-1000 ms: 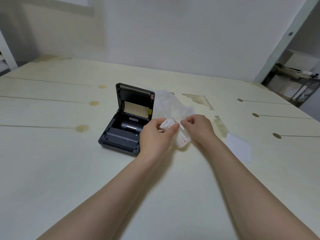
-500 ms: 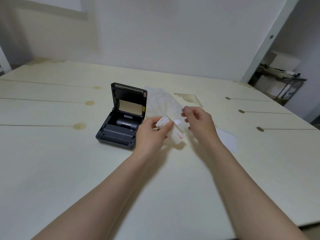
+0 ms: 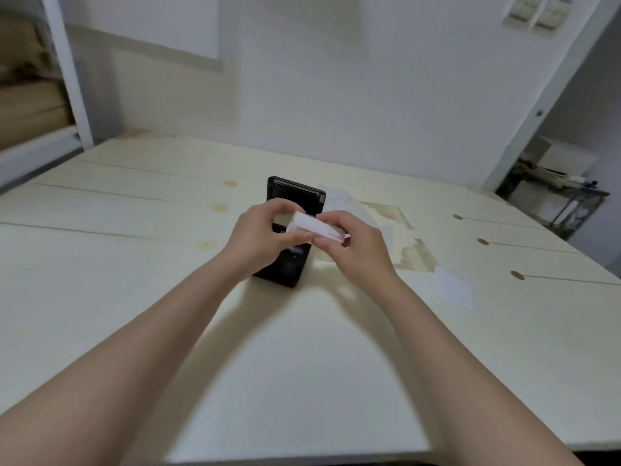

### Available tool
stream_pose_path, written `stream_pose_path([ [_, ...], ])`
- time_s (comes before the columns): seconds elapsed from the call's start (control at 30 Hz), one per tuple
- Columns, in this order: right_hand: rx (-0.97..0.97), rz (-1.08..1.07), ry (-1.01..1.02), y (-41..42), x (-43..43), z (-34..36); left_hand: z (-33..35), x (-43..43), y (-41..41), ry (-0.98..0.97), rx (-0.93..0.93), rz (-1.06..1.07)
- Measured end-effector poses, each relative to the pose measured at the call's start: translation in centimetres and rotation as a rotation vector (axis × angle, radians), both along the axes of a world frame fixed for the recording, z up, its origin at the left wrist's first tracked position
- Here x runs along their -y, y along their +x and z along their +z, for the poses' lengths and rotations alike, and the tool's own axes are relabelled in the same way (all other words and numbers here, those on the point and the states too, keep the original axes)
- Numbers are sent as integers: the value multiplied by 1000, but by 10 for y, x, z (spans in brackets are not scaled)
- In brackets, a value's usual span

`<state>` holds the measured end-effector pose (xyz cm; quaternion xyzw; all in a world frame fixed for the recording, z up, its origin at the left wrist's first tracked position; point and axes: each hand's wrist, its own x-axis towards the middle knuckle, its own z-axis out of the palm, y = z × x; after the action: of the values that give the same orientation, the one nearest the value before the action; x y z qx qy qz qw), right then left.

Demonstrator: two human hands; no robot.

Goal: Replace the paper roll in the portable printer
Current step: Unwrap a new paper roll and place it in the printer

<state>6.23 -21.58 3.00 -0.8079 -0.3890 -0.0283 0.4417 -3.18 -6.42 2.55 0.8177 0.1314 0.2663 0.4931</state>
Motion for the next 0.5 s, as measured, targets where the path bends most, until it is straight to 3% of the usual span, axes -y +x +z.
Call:
stream_pose_path([
  [0.13,253,-81,-140,-12,-38,-11,-2,-28,-9,193,-26,86],
  [0.3,396,-161,-166,-23,-59,-36,-22,-55,0,234,-99,90],
  [0.5,346,-213,-147,-27,-66,-46,-34,-66,8,163,-107,16],
])
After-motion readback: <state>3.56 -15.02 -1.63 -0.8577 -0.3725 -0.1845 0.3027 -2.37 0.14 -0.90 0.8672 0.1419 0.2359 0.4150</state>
